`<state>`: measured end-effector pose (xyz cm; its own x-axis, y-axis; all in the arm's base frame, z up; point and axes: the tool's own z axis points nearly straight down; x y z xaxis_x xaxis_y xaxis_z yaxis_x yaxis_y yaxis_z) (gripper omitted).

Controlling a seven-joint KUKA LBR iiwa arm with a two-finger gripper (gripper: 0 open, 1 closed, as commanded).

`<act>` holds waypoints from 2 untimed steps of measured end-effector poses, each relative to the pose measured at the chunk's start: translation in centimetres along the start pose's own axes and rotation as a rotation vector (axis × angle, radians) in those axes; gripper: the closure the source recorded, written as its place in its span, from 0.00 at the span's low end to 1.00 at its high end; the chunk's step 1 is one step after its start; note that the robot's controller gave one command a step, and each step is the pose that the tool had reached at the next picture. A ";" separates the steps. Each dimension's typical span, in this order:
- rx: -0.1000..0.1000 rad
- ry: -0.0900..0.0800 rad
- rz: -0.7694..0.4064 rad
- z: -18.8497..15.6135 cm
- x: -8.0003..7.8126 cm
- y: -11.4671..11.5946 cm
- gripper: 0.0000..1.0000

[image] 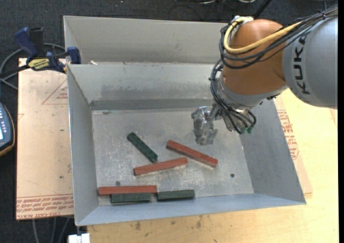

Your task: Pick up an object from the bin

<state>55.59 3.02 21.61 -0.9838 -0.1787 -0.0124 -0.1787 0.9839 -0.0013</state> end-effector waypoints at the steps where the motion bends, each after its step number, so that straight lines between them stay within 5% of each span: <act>1: -0.002 0.009 -0.002 0.5 0.2 0.1 0.00; 2: -0.005 0.014 -0.219 14.5 -0.6 -0.9 0.00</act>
Offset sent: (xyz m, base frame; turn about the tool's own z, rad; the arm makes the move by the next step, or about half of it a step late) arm 0.0000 0.0000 0.0000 0.0000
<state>56.56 2.22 7.09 -0.9214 -0.3886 0.0019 -0.3886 0.9214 0.0025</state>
